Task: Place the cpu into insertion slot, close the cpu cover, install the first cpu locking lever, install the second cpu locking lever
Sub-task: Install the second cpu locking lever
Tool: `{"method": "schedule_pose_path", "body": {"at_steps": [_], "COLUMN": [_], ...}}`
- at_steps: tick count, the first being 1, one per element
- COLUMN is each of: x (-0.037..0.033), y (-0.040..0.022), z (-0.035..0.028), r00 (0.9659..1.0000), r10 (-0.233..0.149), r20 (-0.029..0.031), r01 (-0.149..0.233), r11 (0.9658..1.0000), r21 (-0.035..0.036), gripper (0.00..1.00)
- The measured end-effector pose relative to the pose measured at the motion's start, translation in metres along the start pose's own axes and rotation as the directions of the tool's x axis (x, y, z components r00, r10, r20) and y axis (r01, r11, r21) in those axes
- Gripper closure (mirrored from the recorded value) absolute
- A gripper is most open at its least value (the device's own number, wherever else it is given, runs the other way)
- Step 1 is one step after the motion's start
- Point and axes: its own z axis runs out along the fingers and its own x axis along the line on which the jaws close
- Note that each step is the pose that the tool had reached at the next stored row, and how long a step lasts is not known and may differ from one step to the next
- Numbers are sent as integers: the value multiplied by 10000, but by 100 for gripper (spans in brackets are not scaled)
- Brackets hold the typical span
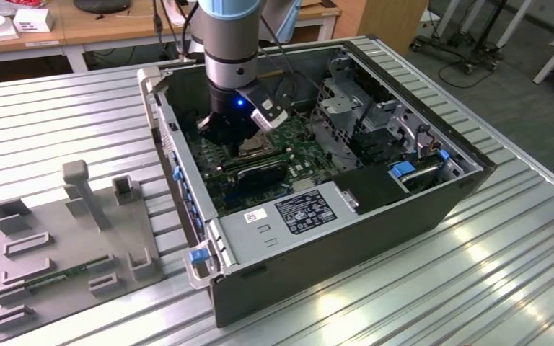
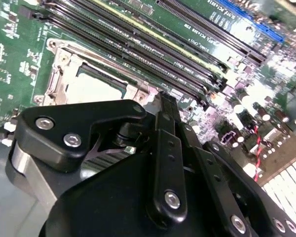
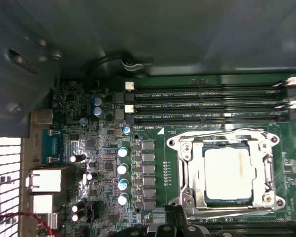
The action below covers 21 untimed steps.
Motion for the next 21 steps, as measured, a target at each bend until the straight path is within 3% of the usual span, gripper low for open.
{"method": "schedule_pose_path", "body": {"at_steps": [4,10,21], "x": [-2,-15,-307], "y": [3,4,14], "z": [-47,-47,-19], "r00": [10000,10000,10000], "r10": [0,-1,1], "r20": [-1,-3,-1], "r01": [0,1,-1], "r11": [10000,10000,10000], "r21": [2,-5,-8], "gripper": [89,89,89]}}
